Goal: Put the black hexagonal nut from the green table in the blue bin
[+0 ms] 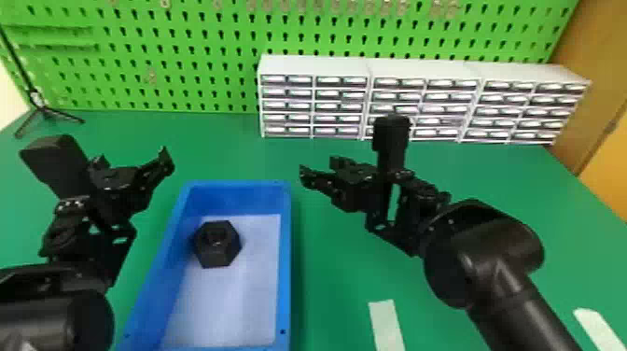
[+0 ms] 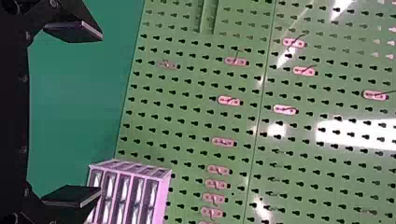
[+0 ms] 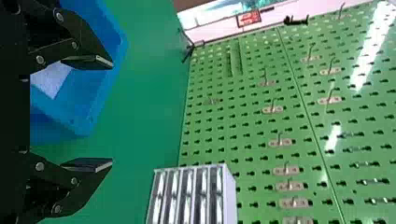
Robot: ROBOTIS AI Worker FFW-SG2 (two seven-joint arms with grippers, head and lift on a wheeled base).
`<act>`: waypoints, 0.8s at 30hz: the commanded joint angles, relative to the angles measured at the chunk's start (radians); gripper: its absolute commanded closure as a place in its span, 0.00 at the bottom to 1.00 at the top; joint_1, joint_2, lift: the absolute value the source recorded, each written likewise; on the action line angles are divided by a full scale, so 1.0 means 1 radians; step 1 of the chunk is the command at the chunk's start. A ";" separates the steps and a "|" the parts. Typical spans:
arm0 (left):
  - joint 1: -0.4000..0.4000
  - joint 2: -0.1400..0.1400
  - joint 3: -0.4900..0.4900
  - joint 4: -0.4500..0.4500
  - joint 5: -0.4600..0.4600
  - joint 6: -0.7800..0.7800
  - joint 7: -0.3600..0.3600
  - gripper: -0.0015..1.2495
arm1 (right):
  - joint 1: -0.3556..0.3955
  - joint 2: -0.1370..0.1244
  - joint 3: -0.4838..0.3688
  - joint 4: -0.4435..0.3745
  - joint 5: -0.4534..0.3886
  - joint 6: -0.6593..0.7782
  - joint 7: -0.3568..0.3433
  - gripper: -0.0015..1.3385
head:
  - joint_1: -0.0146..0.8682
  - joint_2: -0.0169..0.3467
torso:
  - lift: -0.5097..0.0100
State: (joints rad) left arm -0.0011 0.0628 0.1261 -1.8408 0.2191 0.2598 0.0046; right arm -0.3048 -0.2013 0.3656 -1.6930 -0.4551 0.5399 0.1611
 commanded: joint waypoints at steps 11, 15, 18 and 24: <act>0.001 0.000 0.010 0.000 -0.001 -0.005 0.000 0.10 | 0.107 0.031 -0.220 -0.042 0.108 -0.041 0.000 0.38 | 0.80 0.07 | 0.79; 0.001 0.000 0.010 0.000 -0.001 -0.005 0.000 0.10 | 0.136 0.051 -0.290 -0.047 0.128 -0.049 0.000 0.38 | 0.80 0.07 | 0.79; 0.001 -0.001 0.009 0.000 -0.001 -0.007 0.000 0.10 | 0.165 0.060 -0.335 -0.053 0.144 -0.075 0.000 0.38 | 0.80 0.07 | 0.79; 0.007 -0.001 0.014 0.000 0.002 -0.017 0.000 0.10 | 0.230 0.085 -0.432 -0.073 0.162 -0.112 0.000 0.38 | 0.80 0.07 | 0.79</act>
State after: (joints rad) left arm 0.0014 0.0623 0.1371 -1.8408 0.2192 0.2502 0.0046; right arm -0.1164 -0.1338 -0.0021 -1.7515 -0.3088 0.4488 0.1611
